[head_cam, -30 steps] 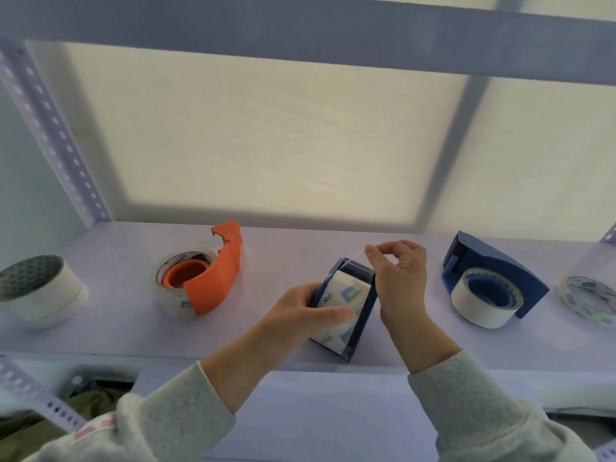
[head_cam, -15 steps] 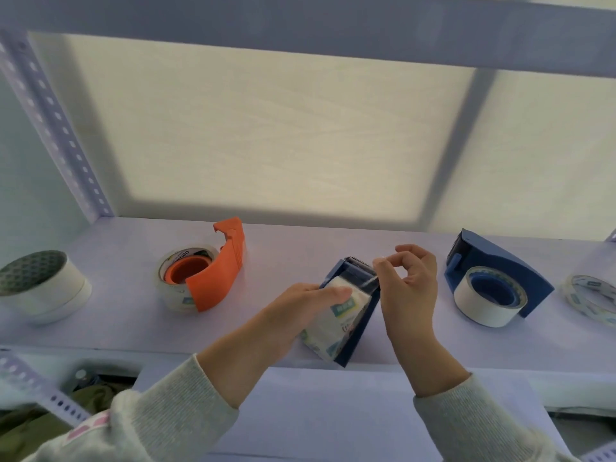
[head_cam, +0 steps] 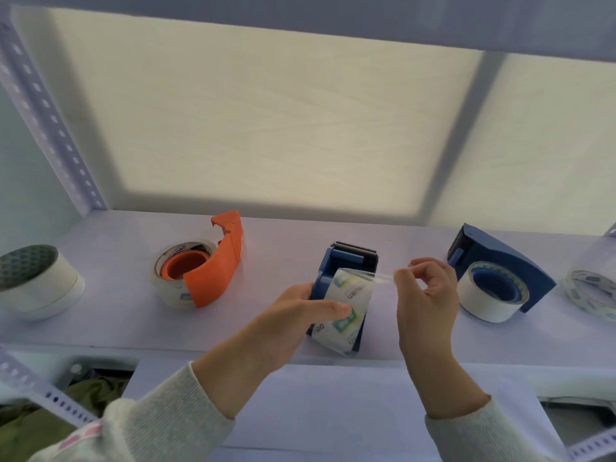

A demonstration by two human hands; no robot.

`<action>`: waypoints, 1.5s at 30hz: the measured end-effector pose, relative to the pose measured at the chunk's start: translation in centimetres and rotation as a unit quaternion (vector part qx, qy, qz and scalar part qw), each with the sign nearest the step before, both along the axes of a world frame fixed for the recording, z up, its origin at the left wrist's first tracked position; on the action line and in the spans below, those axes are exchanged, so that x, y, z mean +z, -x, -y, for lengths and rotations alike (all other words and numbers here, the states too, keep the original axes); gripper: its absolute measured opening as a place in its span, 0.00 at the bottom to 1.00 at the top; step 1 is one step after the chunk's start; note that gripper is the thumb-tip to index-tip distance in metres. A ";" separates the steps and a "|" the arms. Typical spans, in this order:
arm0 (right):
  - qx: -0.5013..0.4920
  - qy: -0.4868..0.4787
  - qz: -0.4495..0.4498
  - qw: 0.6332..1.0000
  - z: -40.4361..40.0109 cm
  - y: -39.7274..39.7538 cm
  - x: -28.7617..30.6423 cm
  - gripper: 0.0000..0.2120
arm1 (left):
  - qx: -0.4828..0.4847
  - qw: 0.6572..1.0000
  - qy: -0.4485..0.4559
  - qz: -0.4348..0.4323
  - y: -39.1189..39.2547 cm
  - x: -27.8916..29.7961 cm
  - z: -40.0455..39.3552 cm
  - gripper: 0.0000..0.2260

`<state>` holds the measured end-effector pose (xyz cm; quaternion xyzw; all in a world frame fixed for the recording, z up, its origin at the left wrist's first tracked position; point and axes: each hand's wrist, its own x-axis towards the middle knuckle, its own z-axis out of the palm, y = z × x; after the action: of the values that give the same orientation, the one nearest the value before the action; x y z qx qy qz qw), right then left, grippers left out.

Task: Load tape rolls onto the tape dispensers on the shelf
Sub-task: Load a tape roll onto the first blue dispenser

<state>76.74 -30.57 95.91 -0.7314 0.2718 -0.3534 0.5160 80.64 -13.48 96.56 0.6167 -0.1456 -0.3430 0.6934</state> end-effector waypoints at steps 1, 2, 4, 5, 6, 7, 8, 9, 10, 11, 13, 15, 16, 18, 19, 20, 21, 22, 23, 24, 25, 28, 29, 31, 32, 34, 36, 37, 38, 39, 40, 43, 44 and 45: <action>-0.004 0.010 -0.004 1.000 0.0 0.2 -0.1 0.04 | -0.005 1.000 -0.002 0.004 0.0 0.0 0.0 0.15; -0.007 0.022 -0.008 1.000 0.0 0.3 0.0 0.04 | -0.011 1.000 -0.004 0.008 0.0 -0.1 0.0 0.15; -0.004 0.049 -0.012 0.999 0.1 0.4 0.3 0.04 | -0.020 1.000 -0.004 0.013 0.1 -0.1 -0.1 0.16; 0.001 0.062 -0.011 0.998 0.1 0.5 0.5 0.05 | -0.022 1.000 -0.002 0.014 0.1 -0.1 -0.1 0.16; 0.007 0.075 -0.007 0.997 0.2 0.4 0.6 0.05 | -0.024 1.000 -0.001 0.013 0.2 -0.1 -0.1 0.16; 0.014 0.088 -0.004 0.996 0.2 0.5 0.7 0.05 | -0.025 1.000 -0.001 0.013 0.2 -0.1 -0.2 0.17; 0.021 0.102 -0.002 0.995 0.3 0.4 0.8 0.06 | -0.026 1.000 -0.002 0.014 0.2 -0.1 -0.2 0.17; 0.028 0.118 -0.003 0.993 0.4 0.4 0.9 0.06 | -0.028 1.000 -0.002 0.014 0.2 -0.1 -0.2 0.18; 0.035 0.136 -0.006 0.990 0.6 0.3 1.0 0.06 | -0.029 0.999 -0.003 0.013 0.2 -0.1 -0.3 0.18; 0.041 0.153 -0.009 0.987 0.7 0.3 1.1 0.07 | -0.029 0.999 -0.004 0.012 0.2 -0.1 -0.3 0.19; 0.054 0.187 -0.018 0.981 0.8 0.2 1.3 0.07 | -0.029 1.000 -0.006 0.010 0.3 -0.1 -0.3 0.19; 0.069 0.216 -0.029 0.973 0.9 0.2 1.3 0.07 | -0.029 1.000 -0.007 0.010 0.3 -0.1 -0.3 0.18; 0.076 0.229 -0.036 0.970 0.9 0.2 1.3 0.07 | -0.029 0.999 -0.008 0.012 0.3 -0.1 -0.4 0.18; 0.087 0.251 -0.051 0.963 1.0 0.2 1.2 0.08 | -0.032 0.999 -0.013 0.017 0.4 -0.1 -0.4 0.17; 0.091 0.260 -0.056 0.960 1.1 0.2 1.2 0.08 | -0.033 0.999 -0.015 0.018 0.4 -0.1 -0.5 0.16; 0.094 0.268 -0.060 0.957 1.1 0.2 1.2 0.08 | -0.034 0.999 -0.015 0.018 0.4 -0.1 -0.5 0.16; 0.096 0.277 -0.066 0.954 1.1 0.3 1.2 0.08 | -0.033 0.999 -0.016 0.018 0.4 -0.1 -0.5 0.16; 0.099 0.288 -0.073 0.950 1.1 0.3 1.2 0.08 | -0.033 0.999 -0.017 0.017 0.4 -0.1 -0.6 0.16; 0.103 0.300 -0.080 0.945 1.2 0.3 1.3 0.08 | -0.032 0.999 -0.018 0.016 0.4 -0.1 -0.6 0.16; 0.107 0.313 -0.088 0.940 1.2 0.2 1.4 0.08 | -0.032 0.999 -0.019 0.016 0.4 -0.1 -0.6 0.17; 0.112 0.326 -0.095 0.934 1.2 0.2 1.5 0.08 | -0.031 0.999 -0.020 0.016 0.5 -0.1 -0.6 0.17; 0.129 0.358 -0.118 0.917 1.4 0.2 1.9 0.09 | -0.033 0.999 -0.023 0.017 0.5 -0.1 -0.7 0.16; 0.136 0.364 -0.124 0.913 1.5 0.2 2.1 0.09 | -0.035 0.999 -0.024 0.018 0.5 -0.1 -0.7 0.16; 0.150 0.375 -0.132 0.905 1.5 0.2 2.4 0.08 | -0.037 0.999 -0.029 0.020 0.6 0.0 -0.8 0.17; 0.155 0.381 -0.132 0.902 1.6 0.1 2.6 0.07 | -0.038 0.999 -0.031 0.021 0.6 0.0 -0.8 0.18; 0.158 0.393 -0.131 0.896 1.6 0.0 2.9 0.05 | -0.042 0.998 -0.034 0.019 0.6 0.0 -0.9 0.18; 0.157 0.400 -0.126 0.894 1.8 -0.2 3.1 0.05 | -0.044 0.998 -0.033 0.017 0.7 0.0 -1.0 0.17; 0.158 0.400 -0.123 0.894 1.8 -0.2 3.1 0.05 | -0.044 0.998 -0.033 0.015 0.7 0.0 -1.0 0.17; 0.160 0.399 -0.120 0.895 1.9 -0.3 3.2 0.05 | -0.044 0.998 -0.032 0.014 0.7 0.0 -1.0 0.17; 0.163 0.397 -0.117 0.896 1.9 -0.3 3.2 0.05 | -0.044 0.998 -0.032 0.012 0.8 0.0 -1.0 0.18; 0.166 0.393 -0.117 0.897 2.0 -0.3 3.1 0.04 | -0.043 0.999 -0.032 0.011 0.8 0.0 -1.0 0.18; 0.179 0.369 -0.121 0.904 2.2 -0.2 2.7 0.03 | -0.036 0.999 -0.035 0.013 0.9 0.0 -1.0 0.19; 0.182 0.357 -0.123 0.908 2.2 -0.1 2.5 0.02 | -0.033 0.999 -0.036 0.014 0.9 0.0 -1.1 0.19; 0.186 0.345 -0.126 0.911 2.3 0.0 2.3 0.01 | -0.032 0.999 -0.036 0.015 0.9 0.0 -1.1 0.19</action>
<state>76.69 -32.87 98.25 -0.9397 0.0552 -0.2274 0.2494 79.69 -12.39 96.55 0.6414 -0.1631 -0.3612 0.6569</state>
